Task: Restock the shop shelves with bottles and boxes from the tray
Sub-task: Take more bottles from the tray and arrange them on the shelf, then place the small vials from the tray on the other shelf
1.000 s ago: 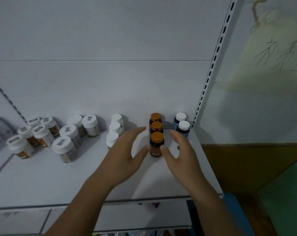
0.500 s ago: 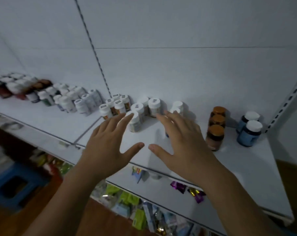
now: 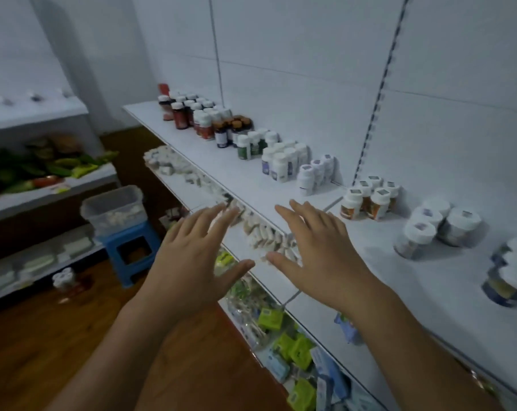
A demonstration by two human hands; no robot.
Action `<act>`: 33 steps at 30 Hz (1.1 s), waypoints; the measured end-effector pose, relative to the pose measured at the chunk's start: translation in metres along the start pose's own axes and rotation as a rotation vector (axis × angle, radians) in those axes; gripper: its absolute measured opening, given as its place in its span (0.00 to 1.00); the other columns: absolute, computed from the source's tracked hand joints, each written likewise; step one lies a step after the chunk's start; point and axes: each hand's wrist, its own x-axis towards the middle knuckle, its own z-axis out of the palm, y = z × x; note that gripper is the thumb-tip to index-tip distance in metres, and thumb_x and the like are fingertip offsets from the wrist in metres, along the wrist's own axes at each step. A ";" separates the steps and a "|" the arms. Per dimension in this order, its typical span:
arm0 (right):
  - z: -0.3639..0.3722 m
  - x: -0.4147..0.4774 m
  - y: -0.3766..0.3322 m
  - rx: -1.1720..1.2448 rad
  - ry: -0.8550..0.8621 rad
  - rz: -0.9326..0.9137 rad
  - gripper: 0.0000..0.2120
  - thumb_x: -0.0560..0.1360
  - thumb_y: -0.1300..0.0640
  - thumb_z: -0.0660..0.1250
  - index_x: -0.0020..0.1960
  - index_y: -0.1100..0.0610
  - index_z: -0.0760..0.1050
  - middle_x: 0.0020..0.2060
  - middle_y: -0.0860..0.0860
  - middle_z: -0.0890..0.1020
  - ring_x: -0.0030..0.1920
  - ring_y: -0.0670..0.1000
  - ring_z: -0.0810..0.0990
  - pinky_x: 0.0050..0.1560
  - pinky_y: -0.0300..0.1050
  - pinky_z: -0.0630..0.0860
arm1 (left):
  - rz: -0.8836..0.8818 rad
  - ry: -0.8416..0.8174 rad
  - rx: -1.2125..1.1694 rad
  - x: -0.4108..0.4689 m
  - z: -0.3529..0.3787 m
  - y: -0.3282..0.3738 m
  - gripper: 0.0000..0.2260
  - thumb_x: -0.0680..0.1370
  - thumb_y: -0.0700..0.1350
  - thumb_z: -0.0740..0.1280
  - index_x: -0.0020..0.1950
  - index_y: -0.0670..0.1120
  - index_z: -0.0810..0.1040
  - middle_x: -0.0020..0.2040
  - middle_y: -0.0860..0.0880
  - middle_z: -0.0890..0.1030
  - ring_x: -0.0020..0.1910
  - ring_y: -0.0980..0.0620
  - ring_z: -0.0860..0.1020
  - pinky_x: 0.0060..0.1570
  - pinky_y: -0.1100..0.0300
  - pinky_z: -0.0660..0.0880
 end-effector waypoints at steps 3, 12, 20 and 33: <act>0.029 0.057 -0.060 0.009 -0.032 -0.066 0.37 0.81 0.30 0.56 0.84 0.43 0.50 0.84 0.47 0.54 0.83 0.52 0.51 0.82 0.60 0.51 | -0.099 0.016 0.007 -0.008 -0.014 -0.077 0.41 0.76 0.78 0.53 0.84 0.63 0.45 0.85 0.58 0.52 0.84 0.50 0.53 0.79 0.49 0.48; 0.096 0.197 -0.205 0.070 -0.087 -0.269 0.36 0.81 0.31 0.57 0.83 0.42 0.51 0.83 0.46 0.56 0.82 0.50 0.53 0.81 0.57 0.50 | -0.328 0.047 0.020 -0.017 -0.030 -0.257 0.41 0.76 0.78 0.53 0.84 0.62 0.46 0.84 0.56 0.56 0.83 0.50 0.57 0.81 0.44 0.60; 0.158 0.326 -0.253 0.147 -0.147 -0.410 0.37 0.80 0.32 0.60 0.83 0.42 0.52 0.82 0.44 0.58 0.82 0.49 0.55 0.81 0.54 0.51 | -0.526 0.064 0.047 0.019 -0.014 -0.362 0.41 0.77 0.76 0.56 0.84 0.61 0.48 0.84 0.57 0.57 0.82 0.52 0.57 0.79 0.48 0.59; 0.250 0.544 -0.311 0.225 -0.288 -0.649 0.37 0.80 0.32 0.60 0.83 0.41 0.51 0.81 0.44 0.60 0.81 0.49 0.57 0.81 0.55 0.53 | -0.775 0.048 0.116 0.112 0.014 -0.508 0.39 0.78 0.74 0.57 0.84 0.59 0.52 0.83 0.57 0.60 0.82 0.53 0.59 0.79 0.50 0.58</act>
